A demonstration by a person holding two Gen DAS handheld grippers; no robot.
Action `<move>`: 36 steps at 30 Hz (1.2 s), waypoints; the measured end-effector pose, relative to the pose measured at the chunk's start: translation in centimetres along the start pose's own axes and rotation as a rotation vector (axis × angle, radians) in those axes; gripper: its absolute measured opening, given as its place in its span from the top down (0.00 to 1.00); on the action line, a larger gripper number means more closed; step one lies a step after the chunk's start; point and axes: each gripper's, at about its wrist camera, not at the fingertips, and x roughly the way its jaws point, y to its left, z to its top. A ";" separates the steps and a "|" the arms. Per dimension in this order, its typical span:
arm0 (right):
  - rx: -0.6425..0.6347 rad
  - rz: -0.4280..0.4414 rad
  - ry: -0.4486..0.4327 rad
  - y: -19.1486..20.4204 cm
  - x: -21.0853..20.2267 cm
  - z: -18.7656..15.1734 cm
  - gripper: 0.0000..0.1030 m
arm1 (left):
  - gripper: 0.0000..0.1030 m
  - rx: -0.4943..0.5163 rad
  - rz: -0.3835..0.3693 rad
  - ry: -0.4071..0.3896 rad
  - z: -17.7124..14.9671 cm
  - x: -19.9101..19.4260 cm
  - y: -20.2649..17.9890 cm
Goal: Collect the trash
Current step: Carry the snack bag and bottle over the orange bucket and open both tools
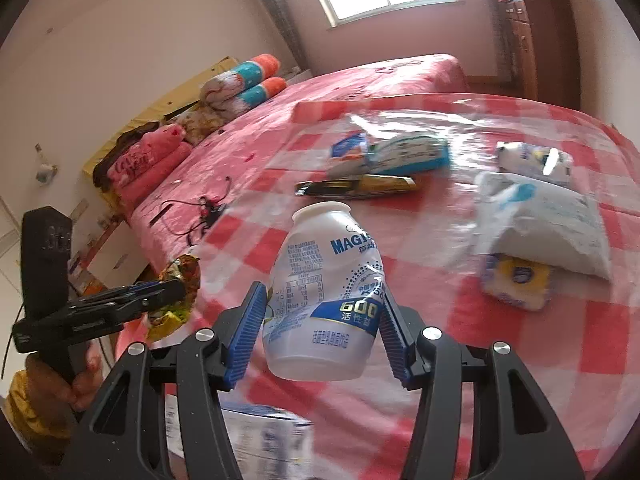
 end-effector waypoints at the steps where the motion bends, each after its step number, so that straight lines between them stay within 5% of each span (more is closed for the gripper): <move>1: -0.005 0.009 0.005 0.6 0.1 0.1 0.46 | 0.60 -0.006 0.004 -0.004 -0.1 -0.3 0.6; 23: -0.217 0.292 0.243 20.2 8.3 -0.8 0.46 | 0.60 -0.247 0.173 -0.082 -4.6 -7.2 17.0; 36: -0.397 0.347 0.398 29.9 14.6 -4.3 0.46 | 0.60 -0.430 0.252 -0.081 -8.9 -8.3 25.4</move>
